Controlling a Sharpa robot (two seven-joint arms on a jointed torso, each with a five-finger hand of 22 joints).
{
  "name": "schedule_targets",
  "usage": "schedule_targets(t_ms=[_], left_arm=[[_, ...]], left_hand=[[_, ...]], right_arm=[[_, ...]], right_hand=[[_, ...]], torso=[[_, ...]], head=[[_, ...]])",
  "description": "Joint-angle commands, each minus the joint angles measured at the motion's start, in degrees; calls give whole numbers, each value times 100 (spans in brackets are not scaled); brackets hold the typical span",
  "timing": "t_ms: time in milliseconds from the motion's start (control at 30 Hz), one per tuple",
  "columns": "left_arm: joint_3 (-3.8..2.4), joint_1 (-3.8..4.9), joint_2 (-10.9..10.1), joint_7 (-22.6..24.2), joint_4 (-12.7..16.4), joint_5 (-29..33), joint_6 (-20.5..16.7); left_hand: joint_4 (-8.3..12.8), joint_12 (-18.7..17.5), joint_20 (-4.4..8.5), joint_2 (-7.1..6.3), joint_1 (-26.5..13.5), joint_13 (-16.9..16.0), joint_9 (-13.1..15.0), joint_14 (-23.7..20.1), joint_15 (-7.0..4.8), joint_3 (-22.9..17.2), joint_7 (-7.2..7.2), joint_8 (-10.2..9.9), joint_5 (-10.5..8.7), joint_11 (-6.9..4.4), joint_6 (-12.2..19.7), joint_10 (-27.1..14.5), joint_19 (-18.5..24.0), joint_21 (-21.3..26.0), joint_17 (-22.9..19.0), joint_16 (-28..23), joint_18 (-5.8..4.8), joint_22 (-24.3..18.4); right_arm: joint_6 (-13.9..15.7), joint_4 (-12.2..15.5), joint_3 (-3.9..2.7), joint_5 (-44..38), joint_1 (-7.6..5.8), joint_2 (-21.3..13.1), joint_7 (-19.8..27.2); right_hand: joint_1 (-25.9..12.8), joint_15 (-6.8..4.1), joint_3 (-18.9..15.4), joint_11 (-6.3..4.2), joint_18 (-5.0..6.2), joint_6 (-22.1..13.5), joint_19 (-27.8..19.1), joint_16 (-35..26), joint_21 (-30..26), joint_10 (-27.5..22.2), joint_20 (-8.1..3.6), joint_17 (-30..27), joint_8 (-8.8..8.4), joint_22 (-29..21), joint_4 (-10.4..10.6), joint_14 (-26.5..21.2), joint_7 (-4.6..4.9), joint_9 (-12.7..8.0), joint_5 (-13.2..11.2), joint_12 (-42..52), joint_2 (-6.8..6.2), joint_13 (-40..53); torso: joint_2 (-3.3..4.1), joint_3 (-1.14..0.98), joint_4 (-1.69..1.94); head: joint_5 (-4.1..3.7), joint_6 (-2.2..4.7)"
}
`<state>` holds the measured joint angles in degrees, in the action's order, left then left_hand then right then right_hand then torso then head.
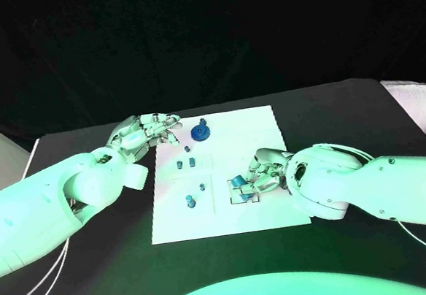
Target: Assemble the parts on the task board
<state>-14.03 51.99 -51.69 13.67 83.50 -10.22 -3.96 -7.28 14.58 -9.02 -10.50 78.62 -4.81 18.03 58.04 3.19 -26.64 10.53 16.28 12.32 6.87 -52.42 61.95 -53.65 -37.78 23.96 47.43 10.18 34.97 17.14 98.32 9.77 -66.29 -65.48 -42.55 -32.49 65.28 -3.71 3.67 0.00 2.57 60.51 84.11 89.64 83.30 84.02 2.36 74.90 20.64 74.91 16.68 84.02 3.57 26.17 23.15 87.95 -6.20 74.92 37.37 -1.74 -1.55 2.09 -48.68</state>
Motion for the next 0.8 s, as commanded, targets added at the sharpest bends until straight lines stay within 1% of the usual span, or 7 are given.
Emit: schedule_targets(t_ms=[33,133,300,467,567,700,800], left_arm=[[-6,0,10,22,7,52,86],[-6,0,15,24,3,52,89],[-6,0,15,24,2,52,89],[-6,0,12,23,0,52,85],[-6,0,12,23,0,52,85],[-6,0,15,22,-2,52,87],[-6,0,14,22,-3,52,86]], left_hand=[[-23,-20,3,40,-33,-5,-8,6,26,-5,14,-19,3,28,-10,-15,-36,10,9,-18,24,-5],[-23,-20,3,40,-33,-5,-8,6,26,-5,14,-19,3,28,-10,-15,-36,10,9,-18,24,-5],[-23,-20,3,40,-33,-5,-8,6,26,-5,14,-19,3,28,-10,-15,-36,10,9,-18,24,-5],[-23,-20,3,40,-33,-5,-8,6,26,-5,14,-19,3,28,-10,-15,-36,10,9,-18,24,-5],[-37,-24,1,51,-35,-6,-8,5,27,-5,14,-21,5,29,-9,-18,-39,19,12,-19,24,-11],[-37,-24,1,51,-35,-6,-8,5,27,-5,14,-21,5,29,-9,-18,-39,19,12,-19,24,-11],[-51,-26,0,63,-40,-7,-8,5,28,-5,14,-22,6,29,-9,-19,-42,25,14,-20,24,-15]], right_arm=[[-129,-50,0,-128,13,39,-8],[-140,-105,0,-162,20,92,-11],[-150,-155,0,-208,27,149,-13],[-165,-177,0,-231,35,184,-13],[-139,-179,0,-253,38,197,-13],[9,-175,0,-342,48,212,-7],[68,-170,0,-392,53,215,-3]], right_hand=[[-48,-40,29,-55,-115,42,377,36,6,502,-30,1510,26,1188,9,598,11,11,-21,16,6,1375],[-51,-40,31,-55,-116,41,378,36,11,500,-30,1510,26,1190,8,598,11,11,-27,13,8,1373],[-83,-40,40,-55,-114,35,375,36,0,500,-31,1510,31,1186,7,598,11,14,-100,12,9,1373],[-114,-40,44,-55,-112,31,372,36,-11,496,-31,1510,38,1183,7,598,12,18,-177,2,4,1368],[-185,-39,38,-54,-110,27,370,36,-19,495,-31,1510,52,1182,10,598,12,26,-311,-1,5,1367],[-389,-41,-29,-57,-115,28,379,36,1,504,-32,1510,95,1197,17,598,8,51,-725,13,37,1380],[-527,-46,-67,-63,-124,41,395,36,43,518,-35,1510,122,1220,21,598,0,64,-770,40,94,1399]], torso=[[2,-2,-7],[3,1,-4],[2,-6,-2],[1,-4,-3],[-2,-2,-6],[-2,-7,-3],[-4,-5,-4]], head=[[-1,-22],[1,-30],[6,-37],[7,-46],[9,-50],[0,-46],[-9,-36]])
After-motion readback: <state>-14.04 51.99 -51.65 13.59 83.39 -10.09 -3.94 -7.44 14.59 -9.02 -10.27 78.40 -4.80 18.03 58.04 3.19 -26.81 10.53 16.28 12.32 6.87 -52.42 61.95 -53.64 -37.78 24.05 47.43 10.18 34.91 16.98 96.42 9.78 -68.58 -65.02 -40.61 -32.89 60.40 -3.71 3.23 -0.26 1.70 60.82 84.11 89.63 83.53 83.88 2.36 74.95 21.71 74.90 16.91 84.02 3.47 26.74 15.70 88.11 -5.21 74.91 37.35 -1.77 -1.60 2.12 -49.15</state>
